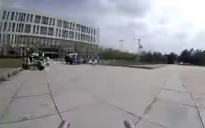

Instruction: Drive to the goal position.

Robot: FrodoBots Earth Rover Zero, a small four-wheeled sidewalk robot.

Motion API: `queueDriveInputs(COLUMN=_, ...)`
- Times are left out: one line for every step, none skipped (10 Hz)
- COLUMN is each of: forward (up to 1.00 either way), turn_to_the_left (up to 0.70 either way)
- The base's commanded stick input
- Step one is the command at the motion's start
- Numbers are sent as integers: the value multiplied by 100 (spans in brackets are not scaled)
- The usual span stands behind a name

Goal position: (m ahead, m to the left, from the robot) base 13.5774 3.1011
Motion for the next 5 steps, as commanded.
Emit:
queueDriveInputs(forward=56, turn_to_the_left=44)
queueDriveInputs(forward=0, turn_to_the_left=100)
queueDriveInputs(forward=0, turn_to_the_left=97)
queueDriveInputs(forward=0, turn_to_the_left=76)
queueDriveInputs(forward=0, turn_to_the_left=36)
